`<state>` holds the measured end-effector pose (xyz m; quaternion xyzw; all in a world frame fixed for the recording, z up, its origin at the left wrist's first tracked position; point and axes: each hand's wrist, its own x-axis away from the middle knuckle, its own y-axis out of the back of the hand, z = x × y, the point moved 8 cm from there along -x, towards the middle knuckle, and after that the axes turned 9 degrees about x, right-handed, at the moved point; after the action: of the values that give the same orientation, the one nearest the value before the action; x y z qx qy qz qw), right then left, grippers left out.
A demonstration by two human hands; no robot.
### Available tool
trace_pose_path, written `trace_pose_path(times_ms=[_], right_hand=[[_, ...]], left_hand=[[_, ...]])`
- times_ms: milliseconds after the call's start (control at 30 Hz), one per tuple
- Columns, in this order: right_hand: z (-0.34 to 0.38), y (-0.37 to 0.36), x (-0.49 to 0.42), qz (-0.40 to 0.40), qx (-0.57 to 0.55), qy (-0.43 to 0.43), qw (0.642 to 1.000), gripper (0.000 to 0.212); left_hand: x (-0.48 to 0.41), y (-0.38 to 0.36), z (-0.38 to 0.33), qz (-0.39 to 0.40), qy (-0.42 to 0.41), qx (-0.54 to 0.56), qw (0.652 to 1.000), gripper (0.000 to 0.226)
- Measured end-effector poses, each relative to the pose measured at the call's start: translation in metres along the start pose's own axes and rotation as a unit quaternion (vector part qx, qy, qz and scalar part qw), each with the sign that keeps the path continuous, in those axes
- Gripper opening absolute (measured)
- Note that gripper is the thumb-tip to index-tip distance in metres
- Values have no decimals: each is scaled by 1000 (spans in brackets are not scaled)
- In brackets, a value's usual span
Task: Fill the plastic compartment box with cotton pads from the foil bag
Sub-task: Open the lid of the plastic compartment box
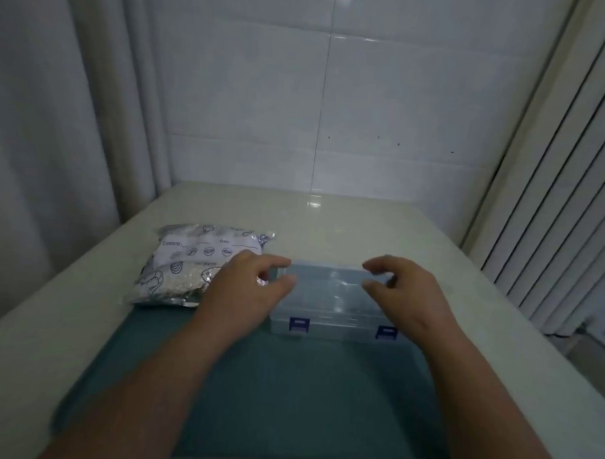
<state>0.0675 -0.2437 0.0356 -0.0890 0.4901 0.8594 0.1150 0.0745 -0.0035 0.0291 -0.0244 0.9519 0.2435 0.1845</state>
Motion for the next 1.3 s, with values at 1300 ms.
trace_pose_path(times_ms=[1300], right_hand=[[-19, -18, 13, 224, 139, -69, 962, 91]], left_hand=[[15, -51, 34, 151, 211, 80, 962, 52]])
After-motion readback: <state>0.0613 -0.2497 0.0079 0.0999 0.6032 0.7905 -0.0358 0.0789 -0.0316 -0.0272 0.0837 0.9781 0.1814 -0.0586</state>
